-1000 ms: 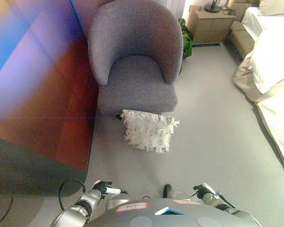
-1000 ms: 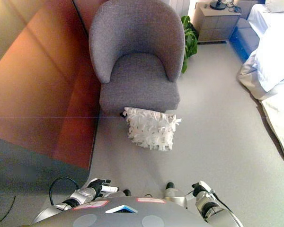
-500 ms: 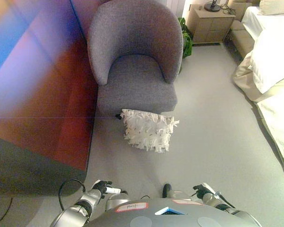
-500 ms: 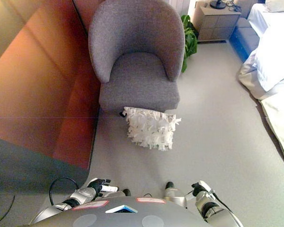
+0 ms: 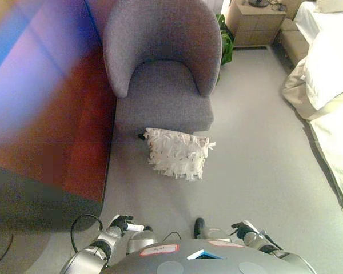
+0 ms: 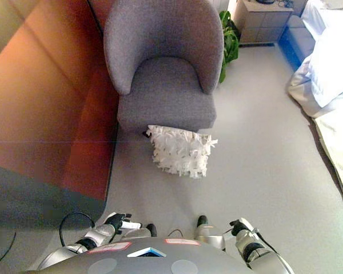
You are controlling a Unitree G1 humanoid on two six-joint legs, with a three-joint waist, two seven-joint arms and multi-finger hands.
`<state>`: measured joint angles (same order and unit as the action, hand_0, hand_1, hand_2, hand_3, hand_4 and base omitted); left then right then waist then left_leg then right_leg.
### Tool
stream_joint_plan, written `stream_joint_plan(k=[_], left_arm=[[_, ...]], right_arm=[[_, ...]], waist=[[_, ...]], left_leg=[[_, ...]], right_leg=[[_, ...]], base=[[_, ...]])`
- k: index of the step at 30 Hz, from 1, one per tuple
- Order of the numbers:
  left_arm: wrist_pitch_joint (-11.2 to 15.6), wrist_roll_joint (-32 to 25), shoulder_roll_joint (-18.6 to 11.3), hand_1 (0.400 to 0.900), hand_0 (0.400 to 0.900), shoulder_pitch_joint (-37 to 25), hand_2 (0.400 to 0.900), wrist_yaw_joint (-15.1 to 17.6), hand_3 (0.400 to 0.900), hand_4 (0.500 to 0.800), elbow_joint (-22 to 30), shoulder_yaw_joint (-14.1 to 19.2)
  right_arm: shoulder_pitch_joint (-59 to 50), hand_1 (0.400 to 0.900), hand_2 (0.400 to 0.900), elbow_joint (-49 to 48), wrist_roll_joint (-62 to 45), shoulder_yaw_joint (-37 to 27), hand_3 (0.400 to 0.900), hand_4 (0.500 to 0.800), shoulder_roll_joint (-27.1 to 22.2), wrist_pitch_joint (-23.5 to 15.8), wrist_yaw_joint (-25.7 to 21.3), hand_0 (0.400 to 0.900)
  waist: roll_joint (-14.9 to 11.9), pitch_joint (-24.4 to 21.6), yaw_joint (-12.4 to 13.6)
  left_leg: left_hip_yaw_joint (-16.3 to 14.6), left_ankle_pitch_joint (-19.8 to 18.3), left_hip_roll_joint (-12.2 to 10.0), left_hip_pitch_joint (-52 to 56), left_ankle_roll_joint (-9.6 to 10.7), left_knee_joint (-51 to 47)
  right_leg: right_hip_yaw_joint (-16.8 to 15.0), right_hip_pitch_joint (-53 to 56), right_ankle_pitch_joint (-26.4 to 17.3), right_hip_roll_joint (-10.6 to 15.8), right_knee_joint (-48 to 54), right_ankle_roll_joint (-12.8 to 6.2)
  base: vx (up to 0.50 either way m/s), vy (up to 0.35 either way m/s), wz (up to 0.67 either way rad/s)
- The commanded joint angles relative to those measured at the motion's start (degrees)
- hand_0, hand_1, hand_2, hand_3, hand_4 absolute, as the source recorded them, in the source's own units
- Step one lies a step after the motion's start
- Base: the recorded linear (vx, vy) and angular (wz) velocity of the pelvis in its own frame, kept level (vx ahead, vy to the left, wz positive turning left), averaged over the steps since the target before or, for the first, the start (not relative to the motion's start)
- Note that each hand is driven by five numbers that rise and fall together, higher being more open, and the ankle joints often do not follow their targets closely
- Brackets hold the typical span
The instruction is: Pick up the pillow and put it on the sofa.
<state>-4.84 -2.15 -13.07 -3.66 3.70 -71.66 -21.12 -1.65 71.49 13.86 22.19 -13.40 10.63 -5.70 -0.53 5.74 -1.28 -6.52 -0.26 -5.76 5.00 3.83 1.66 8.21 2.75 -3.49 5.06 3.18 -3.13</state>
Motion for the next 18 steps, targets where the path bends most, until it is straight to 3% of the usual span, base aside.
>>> stream_joint_plan(k=[1, 3, 7, 10, 12, 13, 14, 17, 18], left_arm=[[3.53, -3.78, -0.09, 0.900, 0.900, -2.15, 0.900, 4.28, 0.900, 0.800, 0.02, 1.84], [4.56, -5.79, 0.09, 0.900, 0.900, -1.63, 0.900, 5.25, 0.900, 0.800, 0.68, 2.85], [4.90, -10.75, 0.51, 0.900, 0.900, -0.92, 0.900, 5.11, 0.900, 0.800, 0.40, 3.96], [5.35, -13.55, 1.07, 0.900, 0.900, 0.15, 0.900, 6.08, 0.900, 0.800, -0.51, 5.39], [5.43, -14.03, 1.51, 0.900, 0.900, 0.63, 0.900, 6.76, 0.900, 0.800, -1.24, 6.85], [5.28, -14.62, 1.69, 0.900, 0.900, 0.63, 0.900, 7.10, 0.900, 0.800, -1.47, 7.61], [4.47, -14.94, 1.82, 0.900, 0.900, 0.58, 0.900, 6.89, 0.900, 0.800, -1.34, 8.69], [4.92, -14.16, 0.94, 0.900, 0.900, 0.24, 0.900, 6.73, 0.900, 0.800, -2.21, 10.47], [4.64, -13.58, 0.57, 0.900, 0.900, 0.18, 0.900, 6.37, 0.900, 0.800, -2.11, 10.71]], right_arm=[[-3.94, 0.900, 0.900, 0.51, -1.68, 2.00, 0.900, 0.800, -2.21, 0.59, 0.34, 0.900], [-3.76, 0.900, 0.900, 1.18, -2.39, 2.05, 0.900, 0.800, -2.72, 0.47, 0.32, 0.900], [-4.06, 0.900, 0.900, 2.24, -6.02, 0.85, 0.900, 0.800, -3.19, 0.08, -0.24, 0.900], [-2.52, 0.900, 0.900, 2.74, -8.49, -0.68, 0.900, 0.800, -3.38, -0.02, -0.30, 0.900], [-0.86, 0.900, 0.900, 3.25, -9.87, -2.56, 0.900, 0.800, -3.24, -0.03, 0.27, 0.900], [-0.42, 0.900, 0.900, 3.58, -9.96, -3.26, 0.900, 0.800, -2.90, 0.06, 0.54, 0.900], [-0.14, 0.900, 0.900, 4.09, -9.60, -3.75, 0.900, 0.800, -2.51, -0.05, 0.30, 0.900], [0.98, 0.900, 0.900, 4.20, -7.08, -5.49, 0.900, 0.800, -1.48, -1.17, -0.62, 0.900], [1.24, 0.900, 0.900, 3.75, -6.41, -5.75, 0.900, 0.800, -1.46, -1.70, -0.31, 0.900]], waist=[[-2.96, 2.67, 0.28], [-1.61, 4.76, 1.97], [1.95, 7.06, 4.92], [2.17, 7.11, 5.82], [2.51, 6.42, 6.04], [2.47, 6.08, 6.05], [2.07, 5.46, 5.89], [0.61, 3.52, 6.12], [0.08, 2.97, 6.36]], left_leg=[[1.16, -1.85, 2.03, -10.86, -2.83, 21.84], [1.81, 1.58, 2.36, -15.84, -1.94, 20.88], [0.96, 10.43, 1.13, -21.02, 0.83, 2.98], [-0.53, 12.27, -0.49, -22.95, 2.02, -5.78], [-1.61, 13.05, -2.14, -24.30, 2.56, -5.94], [-2.56, 13.09, -2.74, -24.26, 2.45, -4.92], [-4.46, 10.43, -2.85, -23.56, 1.26, -4.66], [-3.19, 9.52, -2.18, -25.94, 0.39, 8.49], [-3.89, 8.74, -2.10, -26.10, -0.19, 9.38]], right_leg=[[-3.21, -1.12, 7.12, -1.41, -8.68, 2.61], [-4.54, 0.53, 8.74, -2.56, -9.92, 2.51], [-6.73, 6.26, 13.02, -5.17, -9.13, 1.90], [-8.33, 10.85, 17.24, -4.97, -9.21, 1.66], [-8.80, 13.61, 20.47, -4.29, -9.99, 1.07], [-8.62, 14.61, 21.69, -3.57, -10.66, 0.57], [-8.01, 15.25, 21.47, -2.19, -11.77, -0.54], [-7.33, 18.27, 22.52, 0.43, -15.48, -2.26], [-6.56, 18.61, 20.74, 1.35, -16.80, -3.01]], base=[[0.18, -0.099, -0.66], [0.27, 0.041, -0.71], [0.44, 0.143, -0.68], [0.62, 0.183, -0.55], [0.67, 0.261, -0.48], [0.65, 0.322, -0.34], [0.67, 0.348, -0.25], [0.66, 0.263, -0.05], [0.48, 0.189, 0.04]])
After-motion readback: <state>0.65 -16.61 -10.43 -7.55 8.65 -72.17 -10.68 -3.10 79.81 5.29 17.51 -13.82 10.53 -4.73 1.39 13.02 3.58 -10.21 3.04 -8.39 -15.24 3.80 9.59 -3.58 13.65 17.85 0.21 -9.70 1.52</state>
